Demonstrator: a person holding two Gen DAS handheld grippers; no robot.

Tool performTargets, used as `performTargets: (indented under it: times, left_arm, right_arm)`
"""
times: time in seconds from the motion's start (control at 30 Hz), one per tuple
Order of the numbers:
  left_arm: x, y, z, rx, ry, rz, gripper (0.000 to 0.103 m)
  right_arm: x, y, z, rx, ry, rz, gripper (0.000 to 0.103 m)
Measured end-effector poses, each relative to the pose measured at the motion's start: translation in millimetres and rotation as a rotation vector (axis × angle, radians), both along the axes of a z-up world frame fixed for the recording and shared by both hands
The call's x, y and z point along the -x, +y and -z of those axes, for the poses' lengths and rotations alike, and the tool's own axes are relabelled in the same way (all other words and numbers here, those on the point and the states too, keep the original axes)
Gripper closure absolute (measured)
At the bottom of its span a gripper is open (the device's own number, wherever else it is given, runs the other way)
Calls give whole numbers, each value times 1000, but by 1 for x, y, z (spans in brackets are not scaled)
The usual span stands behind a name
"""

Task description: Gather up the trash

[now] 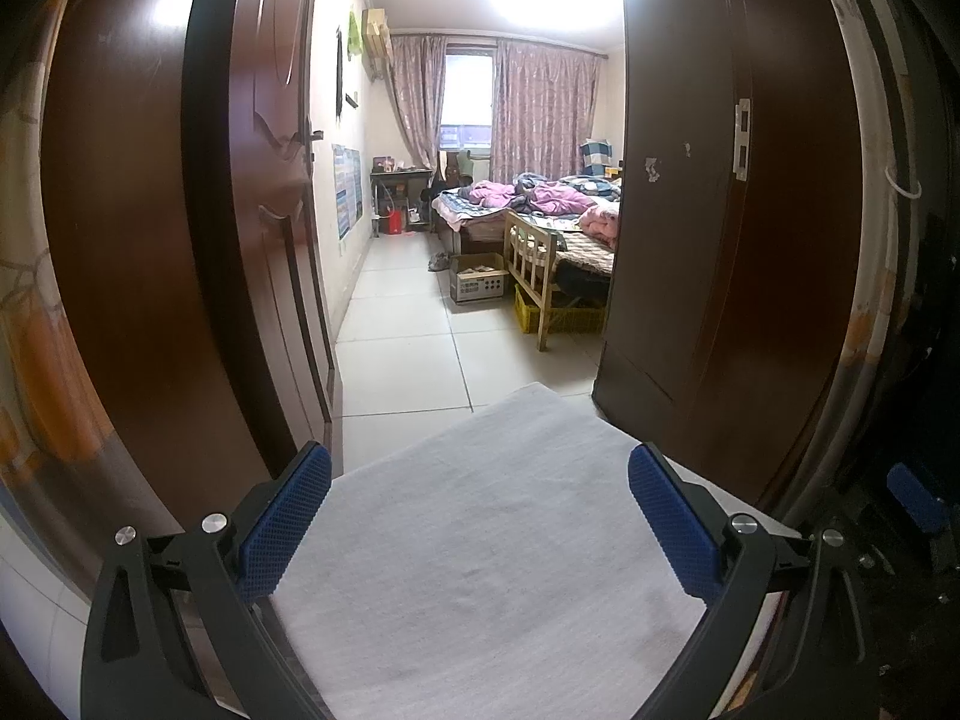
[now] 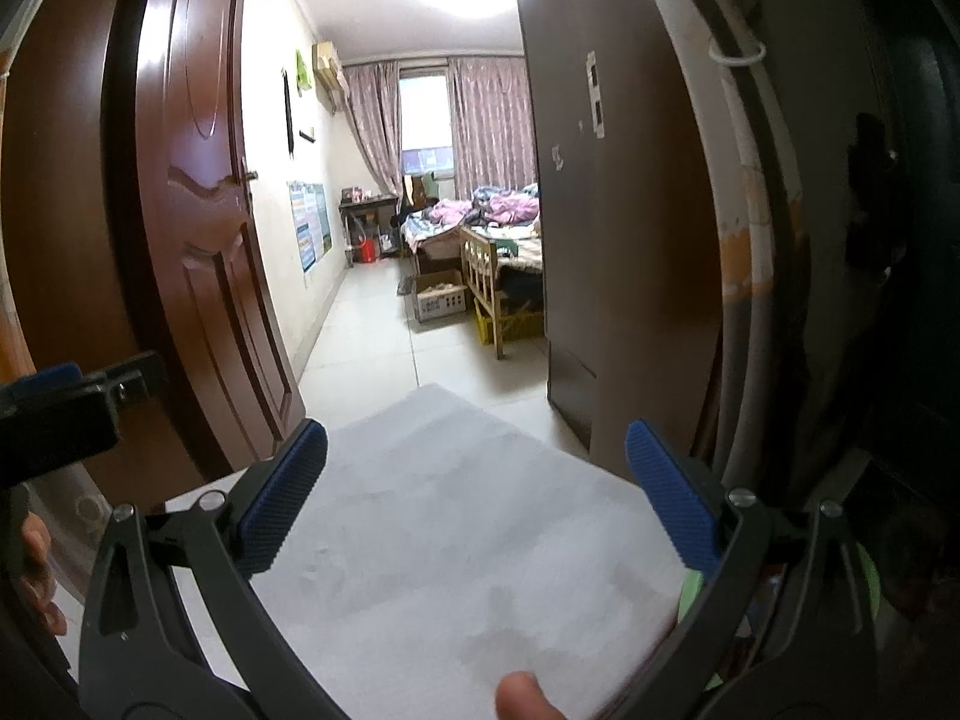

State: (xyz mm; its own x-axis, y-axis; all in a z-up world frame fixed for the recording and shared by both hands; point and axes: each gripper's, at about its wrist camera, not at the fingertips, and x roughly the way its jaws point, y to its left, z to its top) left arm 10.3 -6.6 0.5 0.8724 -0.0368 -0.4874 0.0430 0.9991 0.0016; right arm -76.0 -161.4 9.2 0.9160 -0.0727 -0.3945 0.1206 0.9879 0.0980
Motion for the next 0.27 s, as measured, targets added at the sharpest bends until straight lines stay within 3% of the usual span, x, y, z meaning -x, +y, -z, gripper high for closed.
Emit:
performTargets:
  times: [0.13, 0.27]
  left_arm:
    - [-5, 4, 7, 31, 26, -7, 8]
    - [-7, 7, 16, 25, 33, -17, 8]
  right_arm:
    - [-24, -3, 32, -15, 93, -37, 5]
    - [-83, -9, 105, 62, 245, -3, 5]
